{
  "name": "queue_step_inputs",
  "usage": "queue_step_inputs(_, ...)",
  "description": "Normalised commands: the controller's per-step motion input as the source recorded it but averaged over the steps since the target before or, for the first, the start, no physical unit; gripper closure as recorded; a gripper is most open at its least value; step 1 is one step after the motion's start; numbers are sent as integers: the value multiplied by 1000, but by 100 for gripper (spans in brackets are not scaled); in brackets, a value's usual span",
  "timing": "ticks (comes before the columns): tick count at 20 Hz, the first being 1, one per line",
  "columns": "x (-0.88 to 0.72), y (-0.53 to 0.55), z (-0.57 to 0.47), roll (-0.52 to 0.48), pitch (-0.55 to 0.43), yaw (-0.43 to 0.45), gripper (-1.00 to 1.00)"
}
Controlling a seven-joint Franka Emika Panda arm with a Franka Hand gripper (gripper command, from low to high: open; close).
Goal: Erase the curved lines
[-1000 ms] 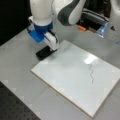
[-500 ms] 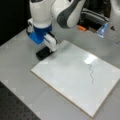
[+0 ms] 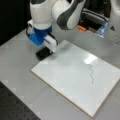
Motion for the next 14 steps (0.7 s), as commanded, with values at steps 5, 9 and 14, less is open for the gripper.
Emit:
queue_step_inputs(5,75,-69,-95,149,-40,41,-100)
queue_step_inputs(9,34,-46,-64,162,-35,16,-100)
queue_step_inputs(14,1,-50,-82,146,-39,19,-100)
